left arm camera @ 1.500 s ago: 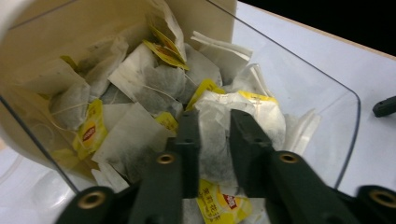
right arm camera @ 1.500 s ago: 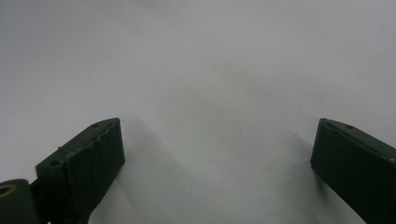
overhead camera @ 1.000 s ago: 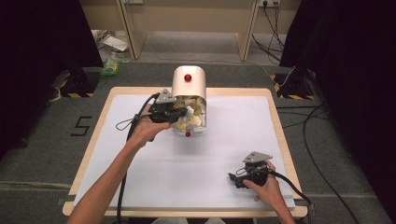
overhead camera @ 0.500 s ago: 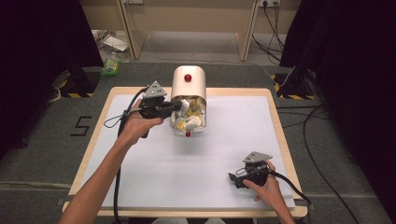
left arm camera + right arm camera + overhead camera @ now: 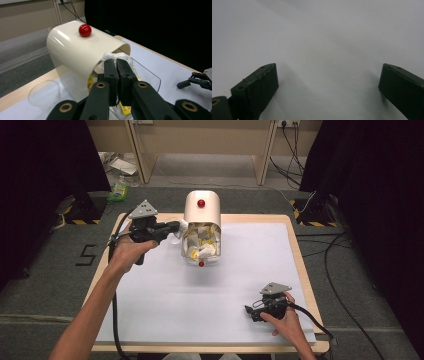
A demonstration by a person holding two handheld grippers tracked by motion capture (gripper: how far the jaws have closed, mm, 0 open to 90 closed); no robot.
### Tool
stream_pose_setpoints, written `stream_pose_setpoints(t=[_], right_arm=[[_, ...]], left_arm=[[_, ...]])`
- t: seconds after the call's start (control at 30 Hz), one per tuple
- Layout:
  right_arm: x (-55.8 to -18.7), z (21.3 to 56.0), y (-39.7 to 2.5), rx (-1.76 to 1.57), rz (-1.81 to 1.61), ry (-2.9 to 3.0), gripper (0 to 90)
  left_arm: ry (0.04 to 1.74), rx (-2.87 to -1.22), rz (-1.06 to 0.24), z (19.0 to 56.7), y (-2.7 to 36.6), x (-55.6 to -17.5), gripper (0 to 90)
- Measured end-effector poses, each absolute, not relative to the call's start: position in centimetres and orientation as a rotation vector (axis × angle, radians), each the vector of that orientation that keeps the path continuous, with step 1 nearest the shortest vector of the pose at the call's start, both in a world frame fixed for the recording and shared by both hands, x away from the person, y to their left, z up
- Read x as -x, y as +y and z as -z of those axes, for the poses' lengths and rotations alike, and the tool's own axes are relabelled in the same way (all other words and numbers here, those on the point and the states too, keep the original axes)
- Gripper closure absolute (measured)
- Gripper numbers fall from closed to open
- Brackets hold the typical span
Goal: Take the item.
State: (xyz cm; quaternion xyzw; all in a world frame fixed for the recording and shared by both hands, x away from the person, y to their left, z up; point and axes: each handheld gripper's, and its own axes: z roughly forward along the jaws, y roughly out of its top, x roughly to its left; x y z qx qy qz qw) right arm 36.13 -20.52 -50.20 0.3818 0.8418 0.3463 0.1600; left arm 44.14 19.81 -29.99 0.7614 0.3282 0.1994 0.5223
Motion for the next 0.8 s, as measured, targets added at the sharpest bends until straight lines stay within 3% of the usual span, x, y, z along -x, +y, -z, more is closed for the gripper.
stream_pose_setpoints(t=[0.4, 0.8], right_arm=[[-36.1, 50.2, -20.5, -1.09, -0.989, 2.405, 3.2], [-36.1, 50.2, -20.5, -1.091, -0.99, 2.405, 3.2]], left_arm=[[0.872, -1.76, -0.557, 29.7, 22.8, -45.3, 86.3], [0.971, -1.698, -0.639, 32.7, 23.4, -50.1, 86.2]])
